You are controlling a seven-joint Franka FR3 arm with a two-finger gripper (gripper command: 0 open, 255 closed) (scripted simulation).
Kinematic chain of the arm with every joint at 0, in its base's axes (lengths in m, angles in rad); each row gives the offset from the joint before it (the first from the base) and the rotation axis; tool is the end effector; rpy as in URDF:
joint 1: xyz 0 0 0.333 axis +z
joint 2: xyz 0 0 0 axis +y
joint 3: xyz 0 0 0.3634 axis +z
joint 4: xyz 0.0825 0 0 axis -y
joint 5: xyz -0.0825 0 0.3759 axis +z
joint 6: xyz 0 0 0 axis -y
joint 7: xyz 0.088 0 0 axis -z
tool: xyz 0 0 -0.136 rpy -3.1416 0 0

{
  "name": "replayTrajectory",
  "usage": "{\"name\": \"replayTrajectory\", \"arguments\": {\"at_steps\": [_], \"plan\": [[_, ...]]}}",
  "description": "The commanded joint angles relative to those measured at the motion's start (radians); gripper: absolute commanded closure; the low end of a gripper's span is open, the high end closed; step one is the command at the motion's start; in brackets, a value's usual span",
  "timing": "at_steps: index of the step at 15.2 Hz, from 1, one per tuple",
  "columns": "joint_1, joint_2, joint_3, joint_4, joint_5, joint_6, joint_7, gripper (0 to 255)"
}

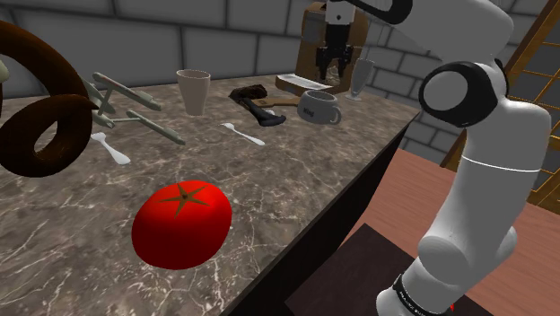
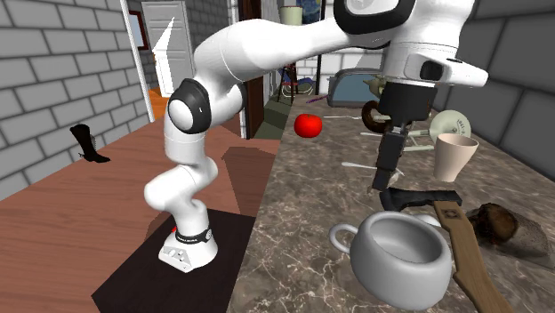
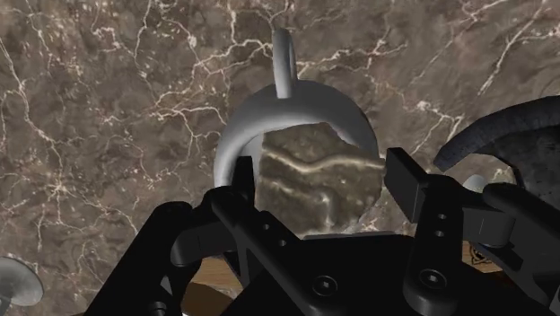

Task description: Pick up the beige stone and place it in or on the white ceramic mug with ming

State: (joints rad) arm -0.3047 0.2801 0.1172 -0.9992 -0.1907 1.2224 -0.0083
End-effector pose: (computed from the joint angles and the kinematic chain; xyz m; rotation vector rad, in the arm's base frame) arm 0.5757 -0.1548 0.7084 2.9753 -0.3634 -0.1058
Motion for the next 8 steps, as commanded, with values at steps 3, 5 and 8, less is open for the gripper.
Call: {"name": "replayTrajectory", "arguments": {"at_steps": [3, 5, 8], "plan": [[-0.013, 0.155, -0.016, 0.221, -0.018, -0.059, -0.053, 255], [-0.023, 0.108, -0.013, 0.115, -0.01, -0.001, -0.043, 255], [-0.032, 0.06, -0.011, -0.004, -0.002, 0.07, -0.034, 255]]}}
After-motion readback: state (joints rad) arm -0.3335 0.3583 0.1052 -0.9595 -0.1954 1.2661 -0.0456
